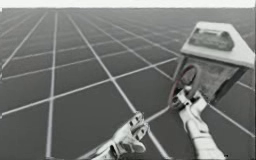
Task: Pick up and drop off the object
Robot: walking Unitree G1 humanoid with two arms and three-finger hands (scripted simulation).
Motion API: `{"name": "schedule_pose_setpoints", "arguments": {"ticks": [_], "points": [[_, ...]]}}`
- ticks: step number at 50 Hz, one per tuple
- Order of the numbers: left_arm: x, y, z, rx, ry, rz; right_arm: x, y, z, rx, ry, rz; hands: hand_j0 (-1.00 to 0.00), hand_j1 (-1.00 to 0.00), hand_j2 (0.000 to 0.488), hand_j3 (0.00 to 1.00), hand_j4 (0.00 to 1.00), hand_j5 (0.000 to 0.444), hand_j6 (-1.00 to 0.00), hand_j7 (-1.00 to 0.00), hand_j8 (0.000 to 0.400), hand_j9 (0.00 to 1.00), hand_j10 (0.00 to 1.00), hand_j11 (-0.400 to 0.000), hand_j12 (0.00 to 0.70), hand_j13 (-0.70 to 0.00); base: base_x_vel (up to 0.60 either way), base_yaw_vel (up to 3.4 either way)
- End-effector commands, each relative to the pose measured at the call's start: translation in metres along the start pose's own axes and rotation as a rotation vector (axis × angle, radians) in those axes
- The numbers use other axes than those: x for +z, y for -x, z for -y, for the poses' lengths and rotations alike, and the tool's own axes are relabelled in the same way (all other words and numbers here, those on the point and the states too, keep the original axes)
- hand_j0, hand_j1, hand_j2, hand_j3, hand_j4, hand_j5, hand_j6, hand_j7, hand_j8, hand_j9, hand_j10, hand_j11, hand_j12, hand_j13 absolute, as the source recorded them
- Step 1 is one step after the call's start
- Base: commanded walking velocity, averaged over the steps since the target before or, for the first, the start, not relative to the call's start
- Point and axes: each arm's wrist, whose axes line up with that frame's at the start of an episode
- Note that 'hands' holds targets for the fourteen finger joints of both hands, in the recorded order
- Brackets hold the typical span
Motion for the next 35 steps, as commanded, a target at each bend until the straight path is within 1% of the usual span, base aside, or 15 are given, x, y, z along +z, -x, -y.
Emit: {"name": "schedule_pose_setpoints", "arguments": {"ticks": [1, 35], "points": [[0.0012, 0.0013, 0.0021, -0.007, -0.008, 0.008, 0.0123, 0.0042, -0.0059, 0.030, -0.026, 0.041, 0.00, 0.00, 0.000, 1.00, 1.00, 0.000, 0.00, 0.00, 0.000, 1.00, 1.00, -0.400, 0.000, -0.700, 0.58, 0.03], [0.0012, 0.0013, 0.0021, -0.007, -0.008, 0.008, 0.0123, 0.0042, -0.0059, 0.030, -0.026, 0.041, 0.00, 0.00, 0.000, 1.00, 1.00, 0.000, 0.00, 0.00, 0.000, 1.00, 1.00, -0.400, 0.000, -0.700, 0.58, 0.04]]}}
